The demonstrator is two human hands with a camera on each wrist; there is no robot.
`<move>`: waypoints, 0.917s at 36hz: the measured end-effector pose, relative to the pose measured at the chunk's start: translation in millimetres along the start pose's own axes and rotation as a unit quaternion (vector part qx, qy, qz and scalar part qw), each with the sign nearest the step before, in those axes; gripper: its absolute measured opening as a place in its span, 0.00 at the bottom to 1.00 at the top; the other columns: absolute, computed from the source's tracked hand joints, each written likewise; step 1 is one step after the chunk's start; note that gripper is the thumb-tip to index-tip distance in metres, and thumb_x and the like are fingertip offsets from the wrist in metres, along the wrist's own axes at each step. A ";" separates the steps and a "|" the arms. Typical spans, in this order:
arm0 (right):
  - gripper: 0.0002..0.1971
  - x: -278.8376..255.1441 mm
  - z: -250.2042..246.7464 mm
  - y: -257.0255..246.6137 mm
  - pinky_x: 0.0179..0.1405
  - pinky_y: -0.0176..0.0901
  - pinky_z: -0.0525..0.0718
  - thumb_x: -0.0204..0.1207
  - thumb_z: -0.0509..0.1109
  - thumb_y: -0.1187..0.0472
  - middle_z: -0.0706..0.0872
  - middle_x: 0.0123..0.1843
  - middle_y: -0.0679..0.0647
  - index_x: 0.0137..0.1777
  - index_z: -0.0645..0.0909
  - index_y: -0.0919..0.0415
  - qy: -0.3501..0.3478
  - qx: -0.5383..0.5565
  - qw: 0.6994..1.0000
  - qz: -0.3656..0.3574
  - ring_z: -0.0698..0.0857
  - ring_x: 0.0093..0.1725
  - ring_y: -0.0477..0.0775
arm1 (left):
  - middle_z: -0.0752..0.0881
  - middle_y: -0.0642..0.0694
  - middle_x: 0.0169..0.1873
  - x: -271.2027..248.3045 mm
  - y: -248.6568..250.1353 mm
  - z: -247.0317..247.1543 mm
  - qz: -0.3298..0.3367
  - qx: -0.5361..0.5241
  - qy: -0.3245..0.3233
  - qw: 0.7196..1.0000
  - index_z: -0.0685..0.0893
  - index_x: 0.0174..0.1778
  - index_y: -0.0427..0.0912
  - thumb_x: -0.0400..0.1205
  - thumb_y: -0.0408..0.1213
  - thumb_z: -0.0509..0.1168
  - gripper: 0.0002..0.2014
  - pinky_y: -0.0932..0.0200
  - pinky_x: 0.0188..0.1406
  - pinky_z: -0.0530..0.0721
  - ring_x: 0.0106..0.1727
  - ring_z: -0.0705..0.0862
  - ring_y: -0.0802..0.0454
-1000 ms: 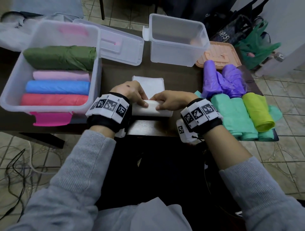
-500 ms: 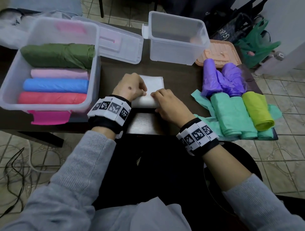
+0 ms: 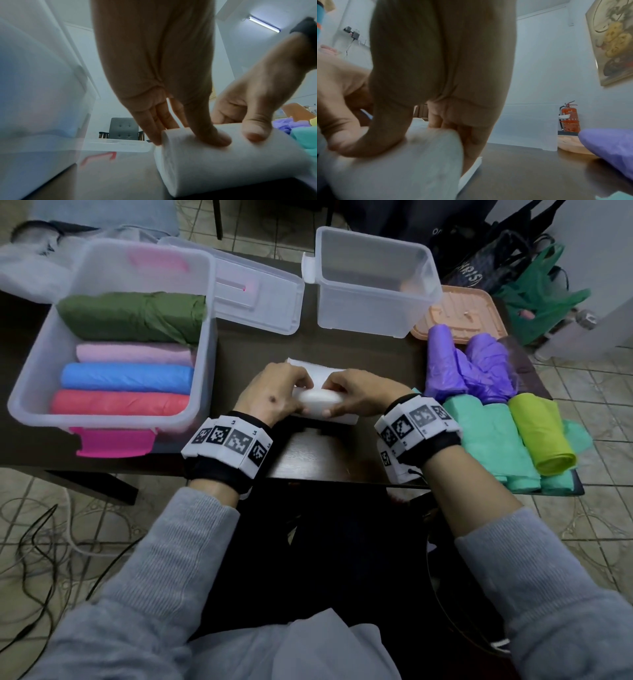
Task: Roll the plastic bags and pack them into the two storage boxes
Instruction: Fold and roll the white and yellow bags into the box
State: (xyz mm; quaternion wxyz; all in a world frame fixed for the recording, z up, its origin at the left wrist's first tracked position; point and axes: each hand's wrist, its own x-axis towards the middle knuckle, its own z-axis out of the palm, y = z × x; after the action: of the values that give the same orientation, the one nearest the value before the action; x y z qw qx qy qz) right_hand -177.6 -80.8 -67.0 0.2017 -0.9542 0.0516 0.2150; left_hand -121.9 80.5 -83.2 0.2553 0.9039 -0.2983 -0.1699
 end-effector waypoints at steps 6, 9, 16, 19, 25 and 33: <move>0.21 -6.7 -0.9 2.2 0.57 0.52 0.79 0.76 0.69 0.45 0.85 0.55 0.60 0.61 0.81 0.60 -0.076 0.046 0.996 0.027 0.82 0.56 0.60 | 0.84 0.46 0.61 -1.0 -1.6 -7.6 -0.014 -0.035 -0.068 0.997 0.85 0.63 0.48 0.76 0.37 0.72 0.18 0.64 0.58 0.73 0.64 0.80 0.49; 0.20 -10.0 5.8 4.1 0.58 0.50 0.77 0.79 0.66 0.46 0.84 0.56 0.58 0.63 0.81 0.58 -0.071 0.056 0.995 0.037 0.81 0.57 0.58 | 0.83 0.44 0.63 -0.8 -3.0 -5.1 -0.014 -0.032 -0.085 0.996 0.83 0.66 0.48 0.79 0.39 0.69 0.18 0.65 0.57 0.69 0.66 0.79 0.48; 0.23 -17.8 28.0 -6.5 0.69 0.45 0.67 0.76 0.71 0.55 0.71 0.68 0.59 0.70 0.74 0.59 0.128 0.009 0.992 0.011 0.68 0.70 0.58 | 0.80 0.44 0.68 3.7 -1.0 -3.4 -0.037 -0.027 -0.108 0.993 0.80 0.69 0.47 0.83 0.41 0.65 0.18 0.59 0.64 0.70 0.69 0.77 0.46; 0.21 -21.5 40.2 -13.0 0.64 0.52 0.73 0.77 0.69 0.54 0.74 0.64 0.60 0.66 0.72 0.61 0.164 -0.043 0.986 -0.010 0.72 0.64 0.61 | 0.80 0.45 0.67 8.1 -1.1 -2.0 -0.045 -0.033 -0.102 0.993 0.80 0.68 0.46 0.82 0.43 0.64 0.18 0.57 0.68 0.72 0.69 0.77 0.47; 0.31 -22.3 48.9 -12.2 0.65 0.54 0.74 0.72 0.75 0.52 0.72 0.68 0.60 0.72 0.68 0.61 0.151 -0.076 0.986 0.005 0.70 0.67 0.61 | 0.82 0.45 0.63 10.5 -5.3 0.5 -0.062 -0.085 -0.039 0.994 0.83 0.62 0.47 0.78 0.47 0.69 0.17 0.59 0.63 0.72 0.66 0.79 0.49; 0.24 -6.4 16.2 -3.6 0.60 0.42 0.71 0.76 0.69 0.53 0.77 0.67 0.59 0.71 0.73 0.60 0.060 -0.017 0.998 0.012 0.76 0.66 0.58 | 0.82 0.43 0.64 5.4 -6.9 4.0 -0.079 -0.123 -0.015 0.989 0.84 0.63 0.50 0.79 0.48 0.68 0.17 0.58 0.64 0.73 0.65 0.79 0.46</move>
State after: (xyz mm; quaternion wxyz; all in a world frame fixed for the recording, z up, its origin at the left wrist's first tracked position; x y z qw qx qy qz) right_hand -189.0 -70.8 -76.3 0.1795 -0.9680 0.0709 0.1604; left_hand -116.5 80.5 -91.1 0.3454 0.8837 -0.2068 -0.2386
